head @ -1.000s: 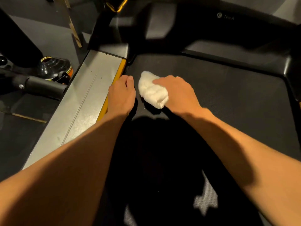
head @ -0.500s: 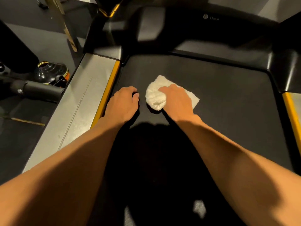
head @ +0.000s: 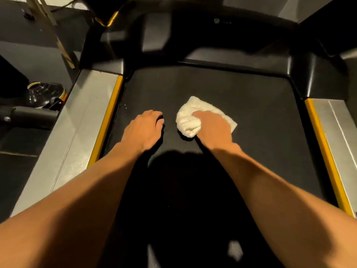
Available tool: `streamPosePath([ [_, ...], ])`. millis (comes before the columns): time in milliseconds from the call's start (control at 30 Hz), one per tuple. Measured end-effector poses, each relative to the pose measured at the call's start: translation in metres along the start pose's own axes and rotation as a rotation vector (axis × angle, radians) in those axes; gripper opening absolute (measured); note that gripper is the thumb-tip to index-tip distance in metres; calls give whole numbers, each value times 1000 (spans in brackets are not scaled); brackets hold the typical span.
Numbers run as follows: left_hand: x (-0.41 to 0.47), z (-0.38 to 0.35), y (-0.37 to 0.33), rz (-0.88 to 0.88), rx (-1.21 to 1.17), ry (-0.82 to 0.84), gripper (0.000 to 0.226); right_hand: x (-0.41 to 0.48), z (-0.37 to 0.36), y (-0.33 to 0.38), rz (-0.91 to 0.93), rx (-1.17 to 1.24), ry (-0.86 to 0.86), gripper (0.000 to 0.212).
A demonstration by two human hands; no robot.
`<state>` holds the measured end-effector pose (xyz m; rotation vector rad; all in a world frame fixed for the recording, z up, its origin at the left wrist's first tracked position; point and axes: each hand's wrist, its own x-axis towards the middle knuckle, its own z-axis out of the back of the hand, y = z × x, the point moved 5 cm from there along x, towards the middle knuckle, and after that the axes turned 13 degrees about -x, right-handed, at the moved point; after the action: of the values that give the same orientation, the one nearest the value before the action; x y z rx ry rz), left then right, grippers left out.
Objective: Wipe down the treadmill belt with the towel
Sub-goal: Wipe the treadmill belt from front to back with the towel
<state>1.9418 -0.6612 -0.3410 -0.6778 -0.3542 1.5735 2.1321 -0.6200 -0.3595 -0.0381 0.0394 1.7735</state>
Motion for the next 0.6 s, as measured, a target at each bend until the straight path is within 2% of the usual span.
streamPosePath([
  [100, -4, -4, -6, 9, -6, -17, 42, -23, -18, 42, 134, -31, 316, 32],
  [133, -5, -5, -9, 9, -7, -19, 42, -30, -21, 53, 205, -84, 344, 33],
  [233, -8, -12, -19, -27, 2, 21, 43, -30, -4, 35, 228, -119, 246, 40],
  [333, -9, -19, -24, -50, 58, 78, 47, -17, 6, -13, 44, -107, 82, 50],
  [400, -10, -22, -26, -56, 83, 97, 47, -14, 0, -22, -20, -89, 87, 49],
  [500, -12, -24, -30, -42, 75, 98, 44, -33, -14, 14, 111, -58, 264, 33],
  [600, -12, -26, -37, -53, 82, 87, 43, -47, -10, 24, 262, -9, 223, 35],
])
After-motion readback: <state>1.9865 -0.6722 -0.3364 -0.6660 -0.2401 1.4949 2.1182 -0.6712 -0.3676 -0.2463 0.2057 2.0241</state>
